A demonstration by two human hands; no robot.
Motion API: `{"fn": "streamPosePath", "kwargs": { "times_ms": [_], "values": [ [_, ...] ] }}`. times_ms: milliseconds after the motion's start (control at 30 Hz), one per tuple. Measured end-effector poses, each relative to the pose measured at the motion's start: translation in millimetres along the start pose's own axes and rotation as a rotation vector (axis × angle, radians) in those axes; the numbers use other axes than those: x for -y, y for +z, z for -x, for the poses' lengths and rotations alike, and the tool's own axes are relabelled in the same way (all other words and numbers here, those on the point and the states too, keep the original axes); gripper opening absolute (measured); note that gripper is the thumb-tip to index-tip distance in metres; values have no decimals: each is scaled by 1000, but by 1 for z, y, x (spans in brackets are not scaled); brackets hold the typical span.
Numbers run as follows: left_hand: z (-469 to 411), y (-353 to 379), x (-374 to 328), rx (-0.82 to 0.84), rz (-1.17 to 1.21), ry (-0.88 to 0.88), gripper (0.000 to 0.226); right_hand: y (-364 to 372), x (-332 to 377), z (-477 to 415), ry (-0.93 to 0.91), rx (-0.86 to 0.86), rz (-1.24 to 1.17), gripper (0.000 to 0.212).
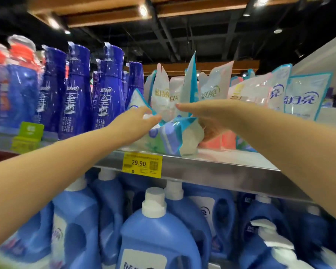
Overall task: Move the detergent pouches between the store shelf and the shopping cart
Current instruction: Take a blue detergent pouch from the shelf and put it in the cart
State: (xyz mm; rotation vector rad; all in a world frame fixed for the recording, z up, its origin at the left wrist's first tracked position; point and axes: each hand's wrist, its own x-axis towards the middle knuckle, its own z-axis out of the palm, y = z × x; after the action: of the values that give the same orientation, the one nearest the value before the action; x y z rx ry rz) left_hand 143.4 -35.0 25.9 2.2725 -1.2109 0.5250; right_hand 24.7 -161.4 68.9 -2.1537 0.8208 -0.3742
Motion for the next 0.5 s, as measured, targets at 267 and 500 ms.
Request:
{"fn": "streamPosePath", "kwargs": {
  "times_ms": [267,500],
  "values": [
    [13,9,16,-63,121,-20,63,32,42,-16,-85,13,670,60],
    [14,10,37,-69,141,-75,84,46,66,-22,-22,48,778,63]
  ]
}}
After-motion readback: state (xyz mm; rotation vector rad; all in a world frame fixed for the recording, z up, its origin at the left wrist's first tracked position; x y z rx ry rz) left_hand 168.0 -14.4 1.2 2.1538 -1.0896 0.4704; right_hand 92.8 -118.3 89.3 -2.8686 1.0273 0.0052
